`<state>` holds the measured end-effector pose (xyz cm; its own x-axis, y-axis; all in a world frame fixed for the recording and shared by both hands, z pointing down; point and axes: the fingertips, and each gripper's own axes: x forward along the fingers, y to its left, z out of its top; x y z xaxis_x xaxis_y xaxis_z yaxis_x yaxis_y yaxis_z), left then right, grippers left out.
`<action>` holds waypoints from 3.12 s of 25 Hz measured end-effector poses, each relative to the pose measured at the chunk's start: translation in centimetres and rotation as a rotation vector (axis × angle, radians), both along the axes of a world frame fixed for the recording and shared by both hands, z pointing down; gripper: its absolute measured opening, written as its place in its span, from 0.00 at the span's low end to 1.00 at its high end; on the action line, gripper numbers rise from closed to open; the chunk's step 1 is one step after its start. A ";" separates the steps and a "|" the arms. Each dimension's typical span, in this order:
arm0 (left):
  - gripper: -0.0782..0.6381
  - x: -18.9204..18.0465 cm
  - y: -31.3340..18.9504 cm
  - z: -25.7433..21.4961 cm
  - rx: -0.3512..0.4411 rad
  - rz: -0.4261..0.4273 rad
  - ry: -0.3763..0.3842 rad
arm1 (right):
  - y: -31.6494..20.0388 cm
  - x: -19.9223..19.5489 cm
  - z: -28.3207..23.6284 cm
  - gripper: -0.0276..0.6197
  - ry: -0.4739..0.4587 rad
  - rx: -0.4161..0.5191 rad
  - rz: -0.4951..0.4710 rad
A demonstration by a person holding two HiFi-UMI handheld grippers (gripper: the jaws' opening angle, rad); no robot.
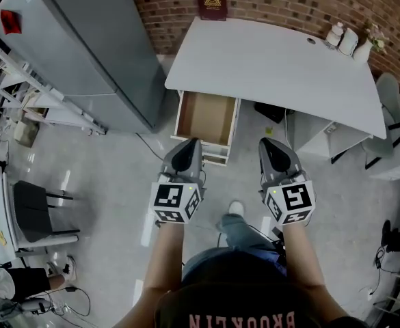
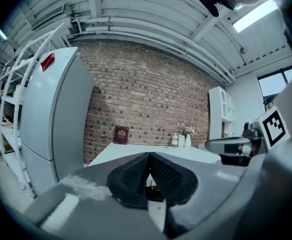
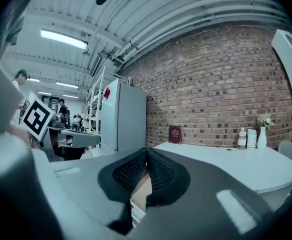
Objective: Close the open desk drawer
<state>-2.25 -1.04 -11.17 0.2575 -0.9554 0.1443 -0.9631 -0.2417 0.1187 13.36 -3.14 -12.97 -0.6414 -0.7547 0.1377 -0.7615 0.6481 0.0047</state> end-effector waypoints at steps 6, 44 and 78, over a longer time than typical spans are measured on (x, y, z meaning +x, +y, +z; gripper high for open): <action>0.10 0.6 -6.5 1.2 -0.020 -0.029 -0.044 | -6.8 0.2 1.7 0.04 0.009 -0.055 -0.054; 0.10 -6.2 -9.4 24.4 -0.350 -0.064 0.074 | -11.1 -5.3 24.0 0.04 0.113 -0.293 -0.052; 0.34 -6.7 -12.4 46.5 -0.575 -0.047 0.001 | -9.0 -5.3 41.4 0.04 0.148 -0.456 -0.005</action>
